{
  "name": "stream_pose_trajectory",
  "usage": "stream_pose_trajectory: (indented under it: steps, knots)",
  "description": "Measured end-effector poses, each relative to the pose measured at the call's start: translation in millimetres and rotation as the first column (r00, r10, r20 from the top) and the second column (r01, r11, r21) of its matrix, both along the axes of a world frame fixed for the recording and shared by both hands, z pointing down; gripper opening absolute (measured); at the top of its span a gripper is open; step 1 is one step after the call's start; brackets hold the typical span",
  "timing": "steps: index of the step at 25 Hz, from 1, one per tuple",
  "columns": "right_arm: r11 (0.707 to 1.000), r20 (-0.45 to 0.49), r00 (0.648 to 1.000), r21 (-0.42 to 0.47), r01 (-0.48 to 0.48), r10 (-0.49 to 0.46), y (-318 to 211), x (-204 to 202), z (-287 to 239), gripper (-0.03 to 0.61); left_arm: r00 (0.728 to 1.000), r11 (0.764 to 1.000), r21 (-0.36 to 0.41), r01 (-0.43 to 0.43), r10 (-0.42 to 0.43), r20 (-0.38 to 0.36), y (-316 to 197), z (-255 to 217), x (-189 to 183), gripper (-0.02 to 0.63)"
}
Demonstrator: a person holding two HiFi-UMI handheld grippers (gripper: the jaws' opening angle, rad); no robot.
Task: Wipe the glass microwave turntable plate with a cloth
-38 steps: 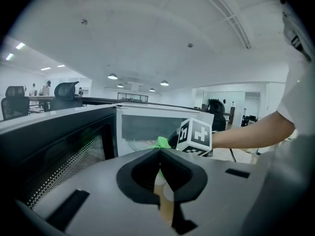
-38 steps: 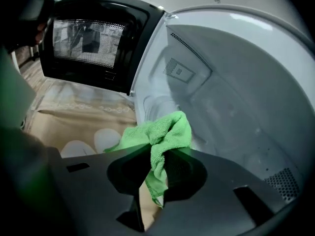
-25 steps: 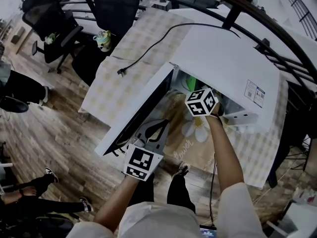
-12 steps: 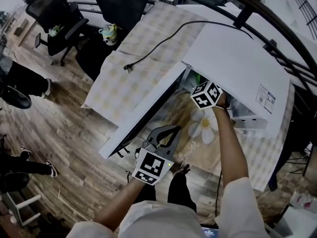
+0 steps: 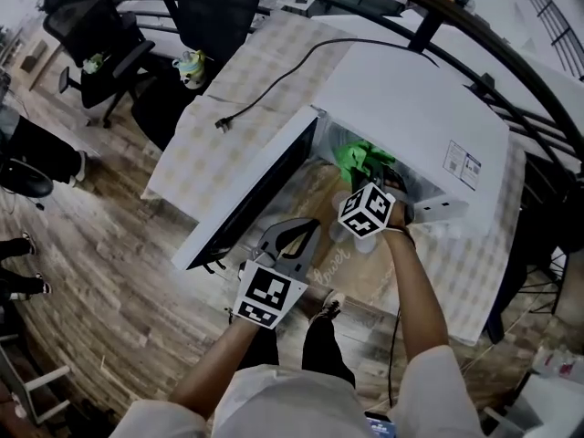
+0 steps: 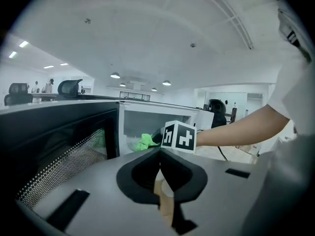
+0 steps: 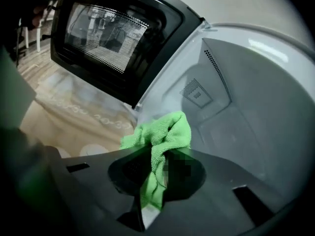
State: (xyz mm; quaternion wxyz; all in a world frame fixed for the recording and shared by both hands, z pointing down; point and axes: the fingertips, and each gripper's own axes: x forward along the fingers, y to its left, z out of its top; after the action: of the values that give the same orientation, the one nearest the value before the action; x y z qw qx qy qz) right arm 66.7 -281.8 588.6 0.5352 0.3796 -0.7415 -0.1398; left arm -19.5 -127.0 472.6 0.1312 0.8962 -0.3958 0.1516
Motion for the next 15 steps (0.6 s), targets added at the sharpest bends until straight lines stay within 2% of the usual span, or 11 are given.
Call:
stream_pose_trajectory:
  steps: [8,12,15]
  knots:
    - [0.997,-0.017,0.997,0.014,-0.074,0.075,32,35,-13,0.064,1.0,1.0,0.029,-0.01,0.01,-0.001,10,-16,16,0.014]
    - [0.995,0.015,0.995,-0.018,-0.094,0.094,57,39,-19,0.066,1.0,0.999,0.046,-0.004,0.004,0.001,10,-27,16,0.014]
    - [0.992,0.083,0.989,-0.021,-0.121,0.122,82,42,-41,0.066,1.0,0.997,0.075,0.015,-0.015,0.003,6,-42,10,0.014]
